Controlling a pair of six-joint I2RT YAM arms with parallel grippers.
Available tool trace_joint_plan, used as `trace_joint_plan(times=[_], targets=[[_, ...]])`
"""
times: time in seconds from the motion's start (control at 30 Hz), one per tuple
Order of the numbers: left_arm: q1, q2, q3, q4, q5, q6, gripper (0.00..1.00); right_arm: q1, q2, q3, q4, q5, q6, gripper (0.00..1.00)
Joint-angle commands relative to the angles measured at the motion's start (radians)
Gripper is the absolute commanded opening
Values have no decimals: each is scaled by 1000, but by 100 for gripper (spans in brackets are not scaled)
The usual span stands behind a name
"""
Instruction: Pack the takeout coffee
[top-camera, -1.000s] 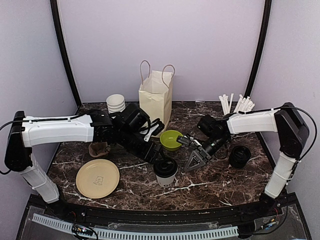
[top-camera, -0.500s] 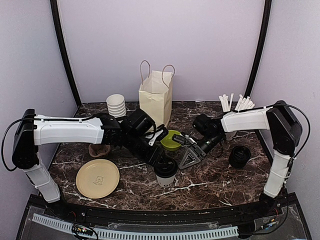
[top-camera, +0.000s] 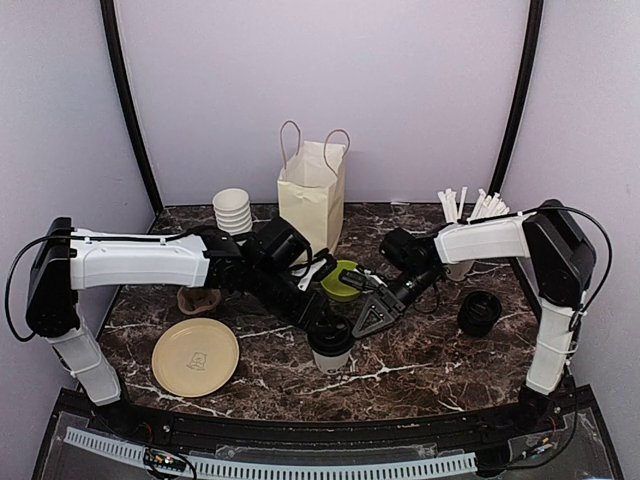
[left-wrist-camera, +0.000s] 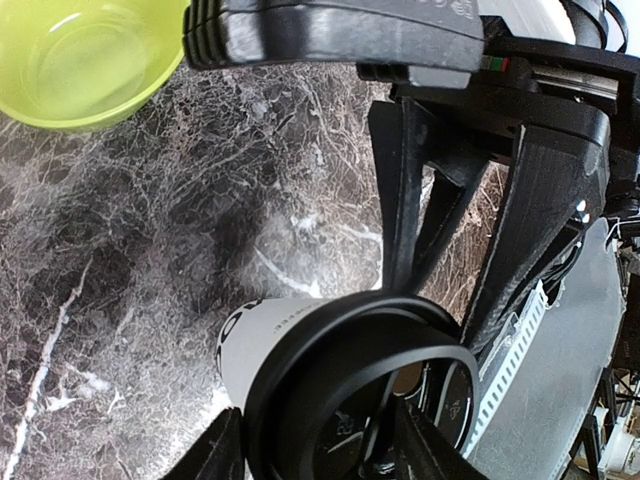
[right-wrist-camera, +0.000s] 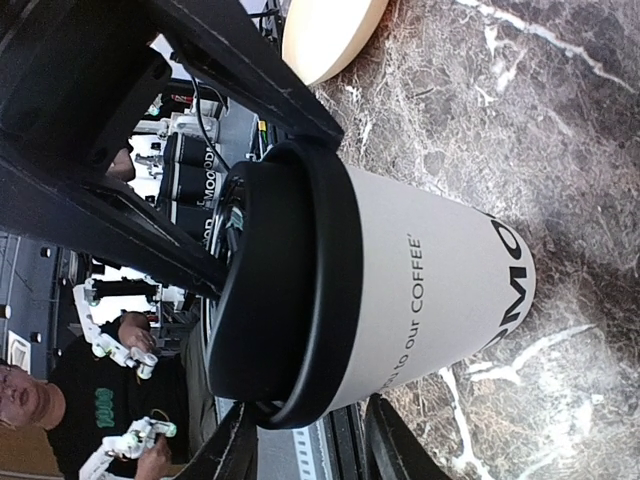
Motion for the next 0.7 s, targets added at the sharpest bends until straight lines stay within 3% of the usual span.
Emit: trace_joint_plan(times=[0.0, 0.43, 0.67], targets=[[-3, 28, -16, -23, -2, 1, 52, 14, 43, 7, 53, 134, 55, 32], [-3, 54, -81, -63, -44, -10, 48, 24, 109, 22, 69, 439, 102, 25], [-3, 44, -46, -80, -57, 3, 56, 35, 89, 26, 79, 579, 92, 25]])
